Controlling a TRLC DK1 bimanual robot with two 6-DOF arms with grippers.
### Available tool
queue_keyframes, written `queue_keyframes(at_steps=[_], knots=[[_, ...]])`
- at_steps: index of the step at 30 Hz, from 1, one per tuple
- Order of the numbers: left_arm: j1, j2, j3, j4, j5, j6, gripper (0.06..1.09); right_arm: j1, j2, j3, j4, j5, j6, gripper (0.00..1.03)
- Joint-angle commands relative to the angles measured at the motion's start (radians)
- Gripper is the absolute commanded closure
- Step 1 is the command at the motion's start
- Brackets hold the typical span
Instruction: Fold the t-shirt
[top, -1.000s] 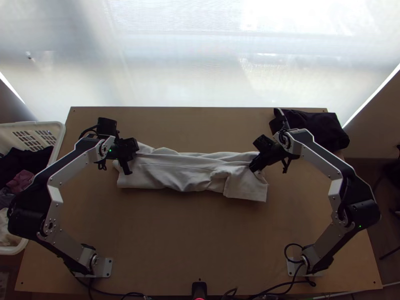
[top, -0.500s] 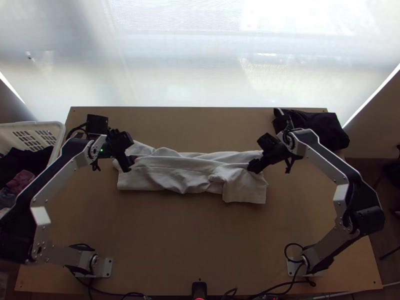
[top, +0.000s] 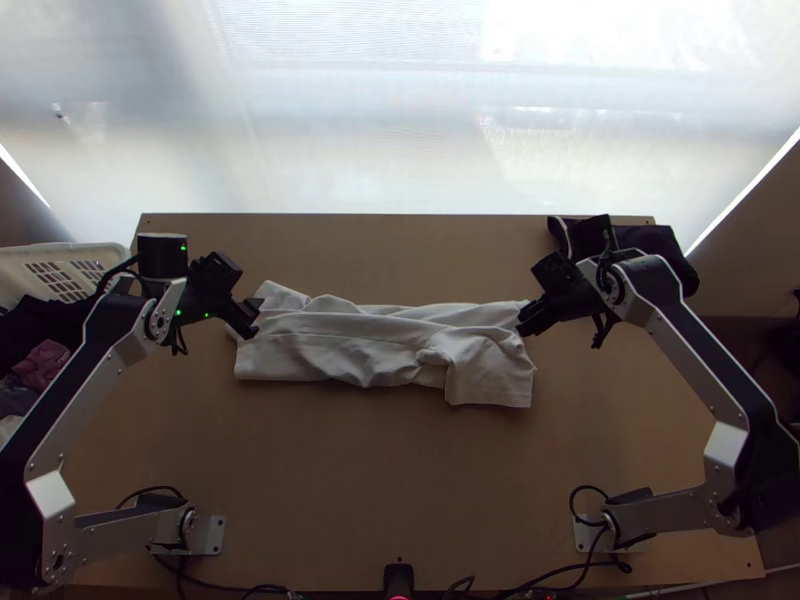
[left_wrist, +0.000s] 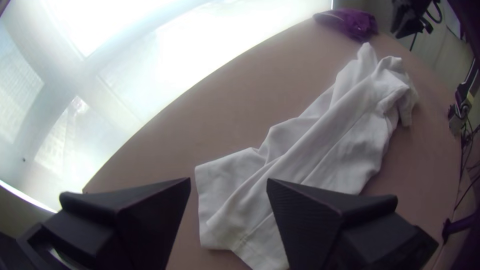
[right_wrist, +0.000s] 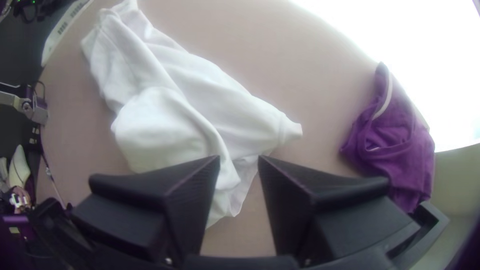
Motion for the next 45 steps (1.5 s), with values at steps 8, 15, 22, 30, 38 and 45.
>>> queue_keyframes(at_steps=[8, 15, 22, 30, 38, 45], knots=[[0.008, -0.138, -0.111, -0.104, 0.033, -0.276, 0.94, 0.463, -0.014, -0.055, 0.103, 0.383, -0.057, 1.0], [0.028, -0.106, -0.141, -0.194, 0.108, -0.402, 0.91, 0.592, 0.098, -0.066, 0.23, 0.483, -0.095, 1.0], [0.045, -0.116, -0.23, -0.285, 0.193, -0.447, 0.1, 0.64, 0.15, -0.075, 0.297, 0.494, -0.107, 1.0], [-0.182, -0.38, -0.41, -0.122, -0.217, -0.235, 0.1, 0.626, 0.17, -0.126, 0.397, 0.494, -0.15, 1.0], [-0.42, -0.471, -0.591, 0.127, -0.406, 0.063, 0.1, 0.554, 0.231, -0.158, 0.535, 0.491, -0.212, 1.0], [-0.58, -0.524, -0.752, 0.393, -0.498, 0.33, 0.1, 0.537, 0.286, -0.184, 0.632, 0.491, -0.261, 1.0]])
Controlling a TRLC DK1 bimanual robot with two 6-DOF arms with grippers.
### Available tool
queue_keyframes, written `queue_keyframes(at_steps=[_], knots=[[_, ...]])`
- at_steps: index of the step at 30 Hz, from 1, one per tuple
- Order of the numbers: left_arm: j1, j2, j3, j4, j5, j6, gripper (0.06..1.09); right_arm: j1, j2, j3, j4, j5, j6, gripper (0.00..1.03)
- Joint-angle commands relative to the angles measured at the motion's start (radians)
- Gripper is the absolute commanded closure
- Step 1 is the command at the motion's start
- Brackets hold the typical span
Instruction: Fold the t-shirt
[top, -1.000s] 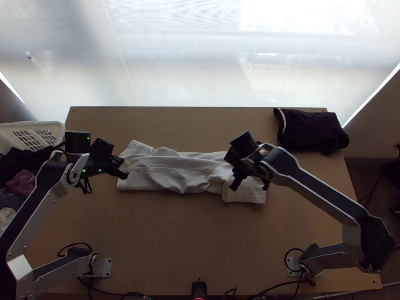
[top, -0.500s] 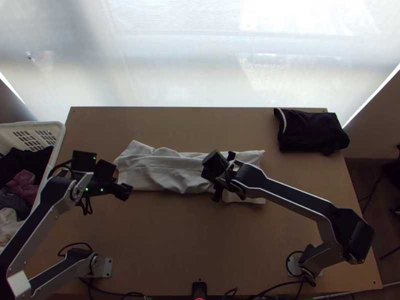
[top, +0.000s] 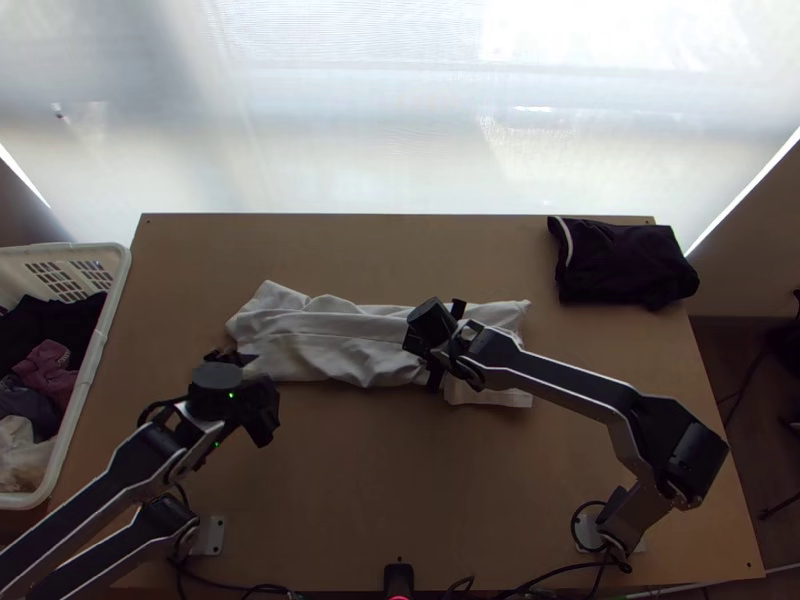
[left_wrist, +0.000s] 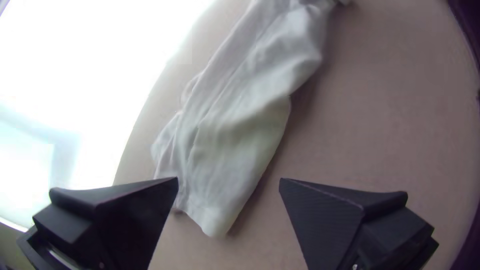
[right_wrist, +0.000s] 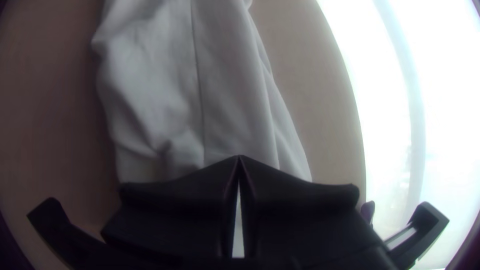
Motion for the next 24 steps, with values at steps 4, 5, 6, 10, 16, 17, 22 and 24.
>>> queue_keyframes(at_steps=[4, 5, 6, 10, 16, 17, 22, 24], knots=[[-0.189, -0.054, -0.232, 0.339, -0.085, 0.304, 0.1, -0.022, 0.072, -0.022, 0.107, -0.005, -0.034, 1.0], [-0.197, -0.044, -0.254, 0.386, -0.085, 0.318, 0.1, -0.023, 0.077, -0.019, 0.113, -0.007, -0.032, 1.0], [-0.195, -0.022, -0.272, 0.429, -0.085, 0.336, 0.1, -0.023, 0.082, -0.019, 0.119, -0.01, -0.031, 1.0], [-0.16, 0.064, -0.323, 0.592, -0.085, 0.393, 0.1, -0.023, 0.097, -0.018, 0.142, -0.013, -0.028, 1.0], [-0.134, 0.162, -0.37, 0.747, -0.085, 0.444, 0.1, -0.028, 0.134, -0.018, 0.185, -0.016, -0.032, 1.0], [-0.12, 0.18, -0.372, 0.762, -0.083, 0.444, 0.1, -0.029, 0.138, -0.015, 0.188, -0.016, -0.032, 1.0], [-0.045, 0.242, -0.369, 0.833, -0.051, 0.454, 0.1, -0.032, 0.138, -0.015, 0.188, -0.017, -0.031, 1.0], [0.0, 0.279, -0.364, 0.888, -0.037, 0.473, 0.1, -0.034, 0.138, -0.015, 0.188, -0.017, -0.031, 1.0]])
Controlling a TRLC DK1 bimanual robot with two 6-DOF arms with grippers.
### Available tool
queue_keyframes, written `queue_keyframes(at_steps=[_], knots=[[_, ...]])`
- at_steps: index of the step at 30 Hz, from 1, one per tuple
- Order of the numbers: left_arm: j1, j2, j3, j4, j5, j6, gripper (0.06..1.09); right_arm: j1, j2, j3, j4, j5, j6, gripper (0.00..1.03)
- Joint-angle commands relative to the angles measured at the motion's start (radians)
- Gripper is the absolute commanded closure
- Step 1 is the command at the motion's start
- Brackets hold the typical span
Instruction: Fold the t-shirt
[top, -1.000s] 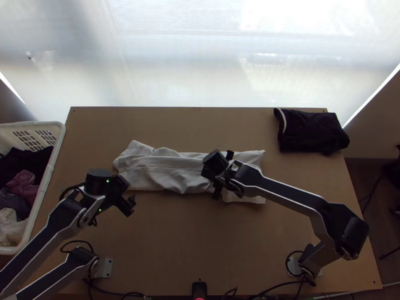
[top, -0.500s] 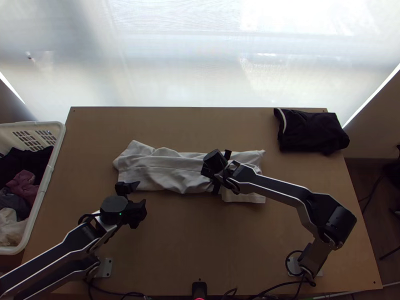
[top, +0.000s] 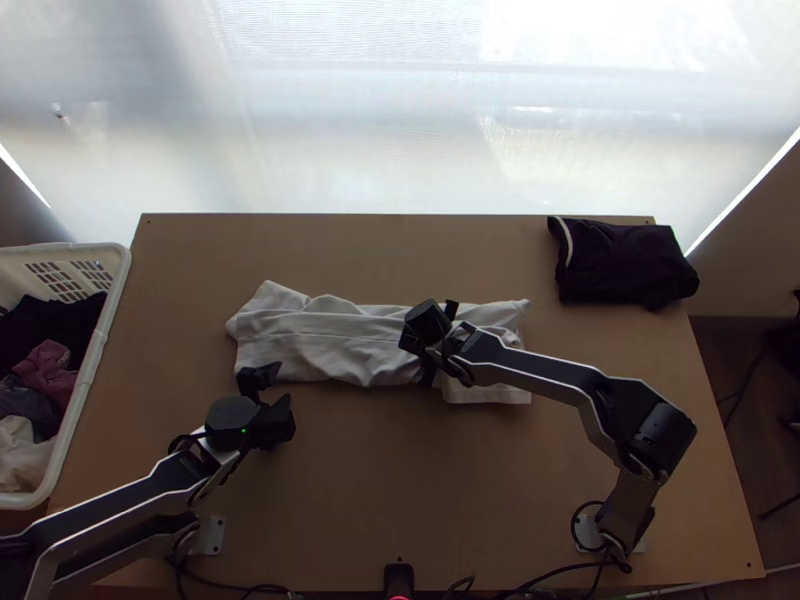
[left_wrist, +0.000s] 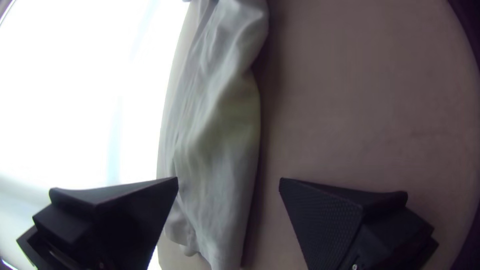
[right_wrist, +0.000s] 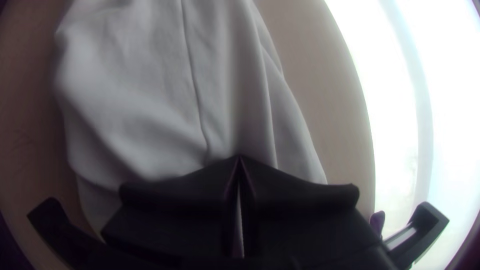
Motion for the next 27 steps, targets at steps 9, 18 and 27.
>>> queue_keyframes(at_steps=[9, 18, 27], knots=[[0.201, 0.239, 0.041, 0.219, 0.083, 0.042, 0.1, -0.005, 0.003, -0.004, 0.01, -0.002, 0.003, 1.0], [0.232, 0.452, 0.118, 0.347, 0.092, 0.046, 0.11, -0.003, 0.015, -0.012, 0.029, -0.003, 0.014, 1.0], [0.235, 0.484, 0.159, 0.341, 0.155, 0.045, 0.78, -0.018, 0.042, -0.014, 0.069, -0.002, 0.012, 1.0]])
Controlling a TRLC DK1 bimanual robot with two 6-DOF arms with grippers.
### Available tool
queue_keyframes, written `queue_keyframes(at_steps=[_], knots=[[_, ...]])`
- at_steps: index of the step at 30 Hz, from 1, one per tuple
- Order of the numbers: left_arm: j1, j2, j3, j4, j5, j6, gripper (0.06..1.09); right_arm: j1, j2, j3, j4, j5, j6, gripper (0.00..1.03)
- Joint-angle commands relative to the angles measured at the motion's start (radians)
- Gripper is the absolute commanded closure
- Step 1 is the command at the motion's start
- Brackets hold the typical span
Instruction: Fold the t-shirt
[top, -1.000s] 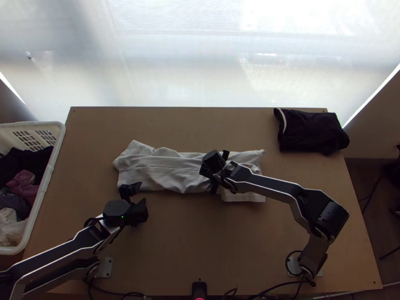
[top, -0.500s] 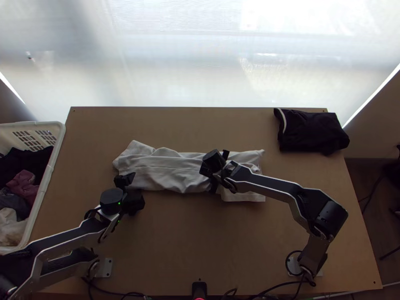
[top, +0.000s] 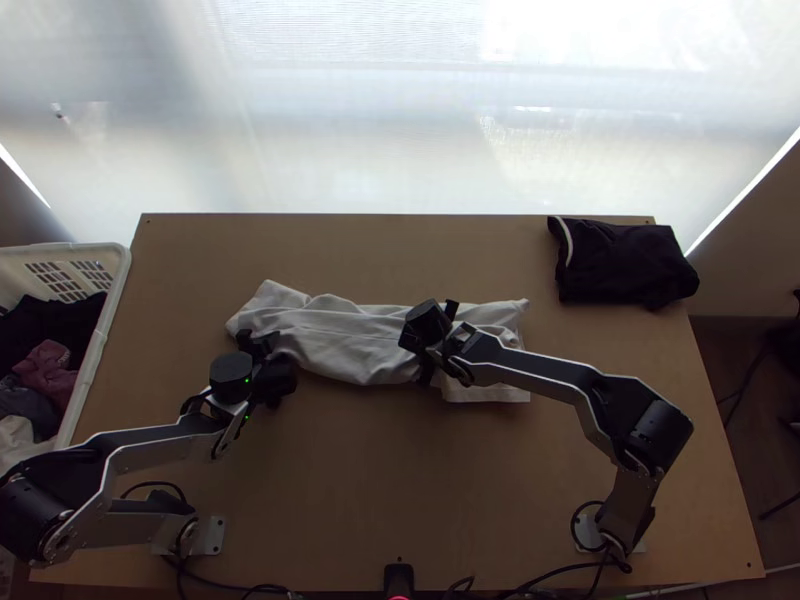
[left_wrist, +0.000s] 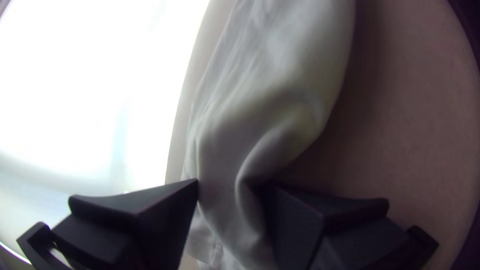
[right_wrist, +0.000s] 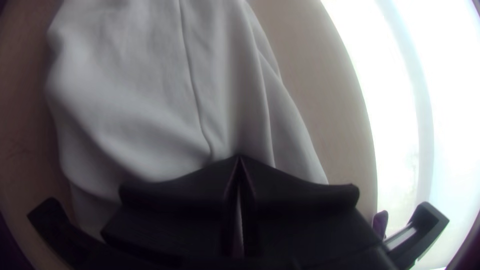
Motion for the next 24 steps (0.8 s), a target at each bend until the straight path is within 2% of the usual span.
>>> queue_keyframes(at_steps=[1, 3, 11, 19, 24], knots=[[0.008, 0.033, 0.023, -0.002, 0.044, -0.001, 0.81, -0.01, 0.021, 0.001, 0.022, 0.001, 0.002, 1.0], [0.006, -0.002, 0.02, -0.036, 0.044, 0.004, 0.86, 0.001, 0.02, -0.001, 0.022, 0.001, 0.005, 1.0], [0.012, -0.186, 0.029, -0.053, 0.025, 0.028, 0.85, 0.053, 0.02, -0.026, 0.02, -0.001, 0.022, 1.0], [0.034, -0.229, 0.154, -0.095, 0.018, 0.091, 0.85, 0.108, 0.013, -0.049, 0.019, -0.002, 0.037, 1.0], [-0.058, -0.243, 0.186, -0.114, 0.028, 0.149, 0.85, 0.128, -0.005, -0.055, 0.019, -0.009, 0.057, 1.0]])
